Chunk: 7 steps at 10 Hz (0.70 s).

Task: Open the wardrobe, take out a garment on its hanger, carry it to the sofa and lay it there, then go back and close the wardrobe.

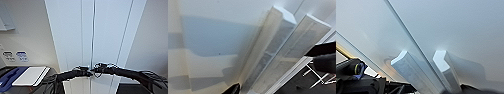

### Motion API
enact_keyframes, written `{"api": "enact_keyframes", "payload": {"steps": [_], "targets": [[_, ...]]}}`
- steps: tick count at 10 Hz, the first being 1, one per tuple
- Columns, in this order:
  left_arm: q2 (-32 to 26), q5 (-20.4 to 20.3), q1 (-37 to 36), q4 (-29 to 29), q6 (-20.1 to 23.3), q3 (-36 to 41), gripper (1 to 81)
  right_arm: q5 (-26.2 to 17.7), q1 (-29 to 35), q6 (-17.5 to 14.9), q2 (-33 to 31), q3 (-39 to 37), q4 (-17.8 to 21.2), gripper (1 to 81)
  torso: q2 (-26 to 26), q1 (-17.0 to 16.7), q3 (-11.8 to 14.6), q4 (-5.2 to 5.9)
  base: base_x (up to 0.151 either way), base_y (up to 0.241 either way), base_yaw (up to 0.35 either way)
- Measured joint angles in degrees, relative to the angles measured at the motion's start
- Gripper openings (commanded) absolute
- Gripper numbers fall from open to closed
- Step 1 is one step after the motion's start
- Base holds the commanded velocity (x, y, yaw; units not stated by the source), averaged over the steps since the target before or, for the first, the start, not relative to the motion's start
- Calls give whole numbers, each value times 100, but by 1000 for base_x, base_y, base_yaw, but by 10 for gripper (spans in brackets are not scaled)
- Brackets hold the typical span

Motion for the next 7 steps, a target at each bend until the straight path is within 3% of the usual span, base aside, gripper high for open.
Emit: {"api": "enact_keyframes", "payload": {"steps": [7], "targets": [[505,0,4,510,21,-739,811,35,-16,0,-24,74,-6,811,0,0,-2,0,0,0,0]]}}
